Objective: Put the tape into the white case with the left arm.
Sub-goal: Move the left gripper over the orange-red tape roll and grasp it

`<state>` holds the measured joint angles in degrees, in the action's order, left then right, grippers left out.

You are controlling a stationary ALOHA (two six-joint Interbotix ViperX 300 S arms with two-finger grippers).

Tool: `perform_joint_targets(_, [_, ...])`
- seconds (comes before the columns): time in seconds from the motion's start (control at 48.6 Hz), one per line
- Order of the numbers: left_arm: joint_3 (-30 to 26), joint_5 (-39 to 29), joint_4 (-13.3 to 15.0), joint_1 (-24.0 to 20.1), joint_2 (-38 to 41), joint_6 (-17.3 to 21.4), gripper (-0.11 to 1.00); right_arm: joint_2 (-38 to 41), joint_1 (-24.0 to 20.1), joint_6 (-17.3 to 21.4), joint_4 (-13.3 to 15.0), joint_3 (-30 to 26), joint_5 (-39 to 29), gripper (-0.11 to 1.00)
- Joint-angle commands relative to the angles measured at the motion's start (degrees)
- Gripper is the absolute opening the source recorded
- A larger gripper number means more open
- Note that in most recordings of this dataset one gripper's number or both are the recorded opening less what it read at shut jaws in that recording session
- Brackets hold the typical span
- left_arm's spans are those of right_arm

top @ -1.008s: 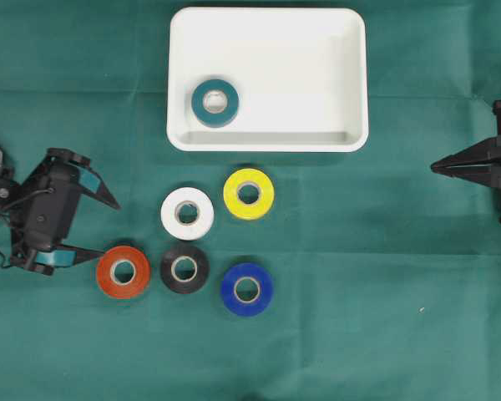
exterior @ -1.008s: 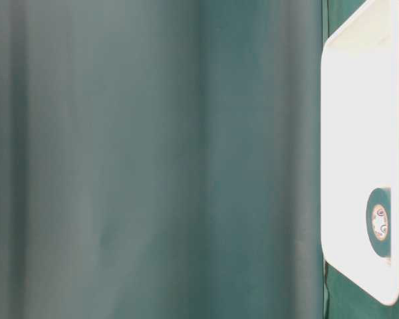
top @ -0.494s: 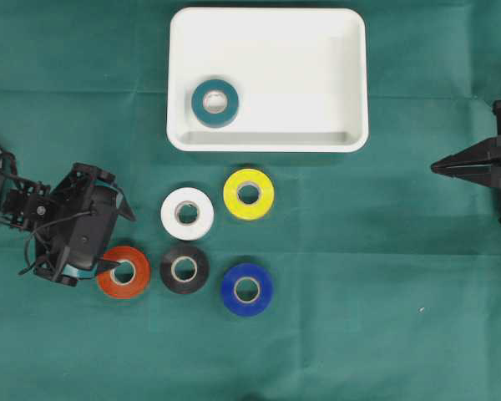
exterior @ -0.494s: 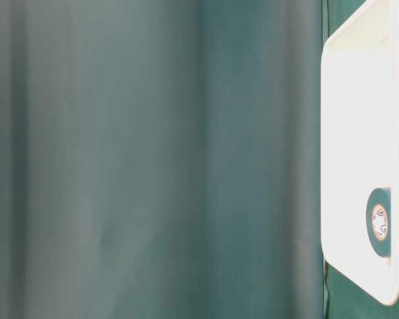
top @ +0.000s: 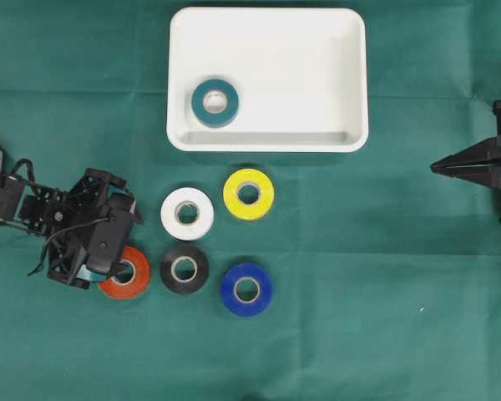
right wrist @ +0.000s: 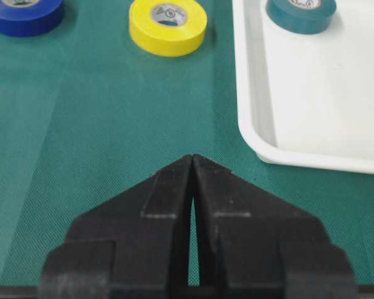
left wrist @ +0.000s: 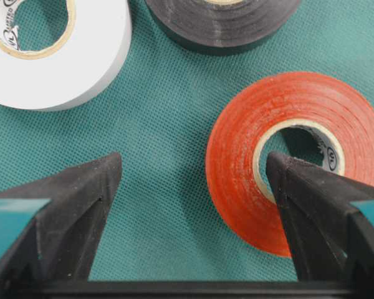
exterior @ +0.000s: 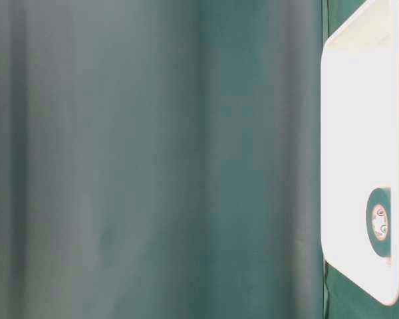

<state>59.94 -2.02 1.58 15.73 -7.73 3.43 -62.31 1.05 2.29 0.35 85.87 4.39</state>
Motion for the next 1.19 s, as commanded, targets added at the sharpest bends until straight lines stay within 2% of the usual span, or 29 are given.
perform_joint_targets(0.0, [-0.97,0.44,0.00,0.18,0.18,0.18,0.96,0.70,0.00,0.00,0.00,-0.62,0.62,-0.09])
perform_joint_targets(0.123, [-0.88,0.44,0.00,0.18,0.44,0.18,0.93,0.70,0.09,0.00,0.00,-0.62,0.62,-0.09])
perform_joint_targets(0.206, [-0.97,0.44,0.00,0.18,0.44,0.18,0.85,0.70,0.00,0.00,0.09,-0.53,0.53,-0.09])
perform_joint_targets(0.267, [-0.97,0.44,-0.09,0.18,0.44,0.26,0.71,0.62,0.00,0.00,0.00,-0.53,0.62,-0.09])
perform_joint_targets(0.411, [-0.97,0.35,0.00,0.18,0.09,0.26,0.31,0.70,0.09,0.00,0.00,-0.53,0.53,-0.09])
perform_joint_targets(0.452, [-0.97,0.35,0.00,0.18,-0.09,0.26,0.24,0.62,0.09,0.00,0.00,-0.62,0.53,-0.09])
perform_joint_targets(0.781, [-1.76,-1.23,0.00,0.53,-1.41,0.00,0.25,0.62,0.00,0.00,0.09,-0.62,0.53,-0.09])
perform_joint_targets(1.172, [-5.80,-15.91,-0.09,1.49,-13.27,0.00,0.25,0.62,0.00,0.00,0.00,-0.62,0.53,-0.09])
